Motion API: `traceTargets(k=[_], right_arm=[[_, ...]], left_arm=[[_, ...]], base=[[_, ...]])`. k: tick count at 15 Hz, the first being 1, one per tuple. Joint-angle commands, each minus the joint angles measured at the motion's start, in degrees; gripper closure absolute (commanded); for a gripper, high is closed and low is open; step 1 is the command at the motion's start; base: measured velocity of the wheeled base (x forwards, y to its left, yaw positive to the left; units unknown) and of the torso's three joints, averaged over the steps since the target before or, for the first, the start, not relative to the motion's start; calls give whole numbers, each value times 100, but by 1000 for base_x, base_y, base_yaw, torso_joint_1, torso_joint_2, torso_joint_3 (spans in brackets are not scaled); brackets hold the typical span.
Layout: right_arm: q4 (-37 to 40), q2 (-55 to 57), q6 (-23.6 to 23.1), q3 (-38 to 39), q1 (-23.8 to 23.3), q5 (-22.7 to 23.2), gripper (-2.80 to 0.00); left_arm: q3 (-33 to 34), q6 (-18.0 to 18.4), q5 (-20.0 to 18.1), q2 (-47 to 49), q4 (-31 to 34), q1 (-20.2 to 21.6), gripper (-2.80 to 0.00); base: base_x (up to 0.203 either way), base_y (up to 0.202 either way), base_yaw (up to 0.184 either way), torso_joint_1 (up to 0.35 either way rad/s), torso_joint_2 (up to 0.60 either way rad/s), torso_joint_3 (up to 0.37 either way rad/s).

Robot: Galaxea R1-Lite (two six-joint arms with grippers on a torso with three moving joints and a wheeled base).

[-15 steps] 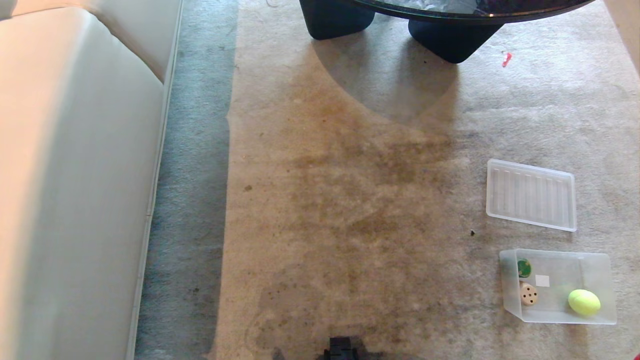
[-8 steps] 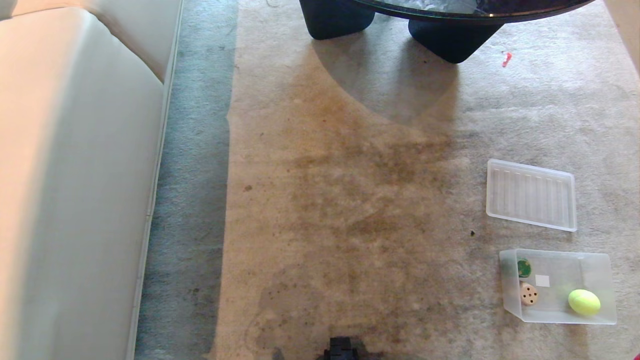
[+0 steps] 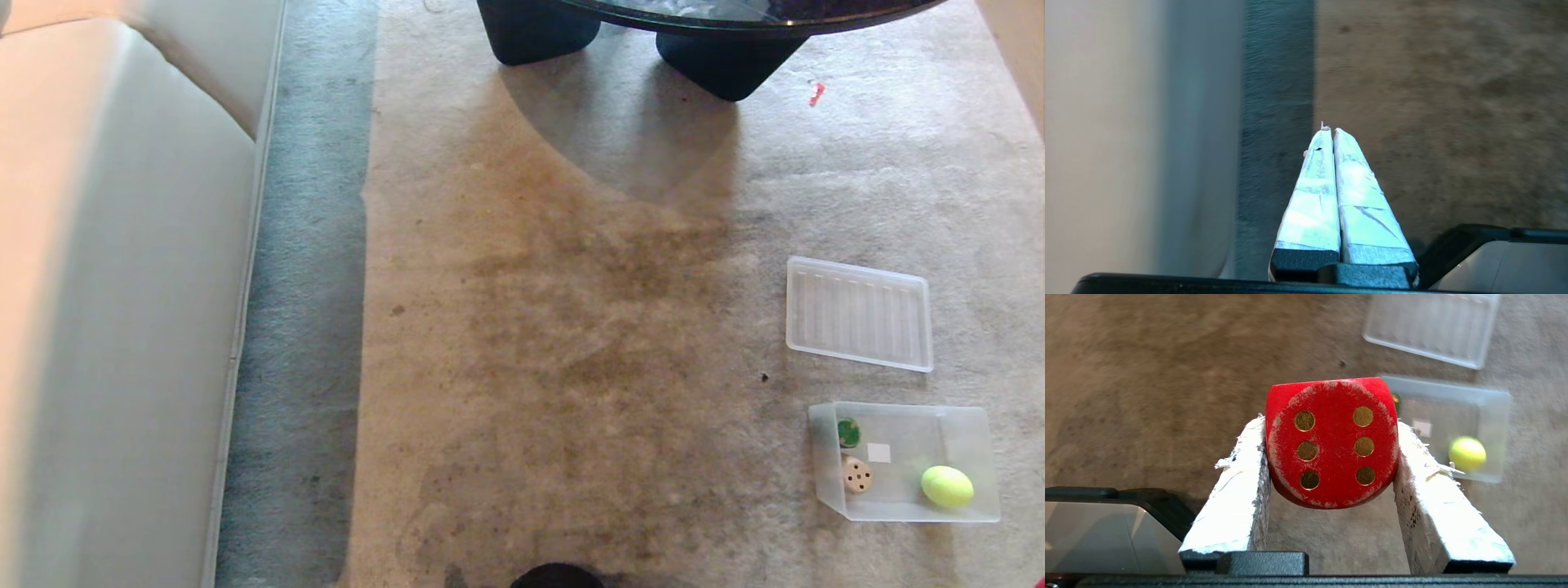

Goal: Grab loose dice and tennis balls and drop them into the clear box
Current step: Put the toys in the box

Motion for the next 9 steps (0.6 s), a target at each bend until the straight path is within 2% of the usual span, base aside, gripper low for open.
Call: traceTargets(k=[1, 9], right_arm=[[2, 2, -3, 0, 1, 4, 0], [2, 2, -3, 0, 1, 4, 0]], left_arm=[[0, -3, -1, 0, -3, 0, 0], [0, -3, -1, 0, -3, 0, 0]], base=[[2, 8, -142, 3, -2, 7], [1, 11, -165, 2, 2, 3]])
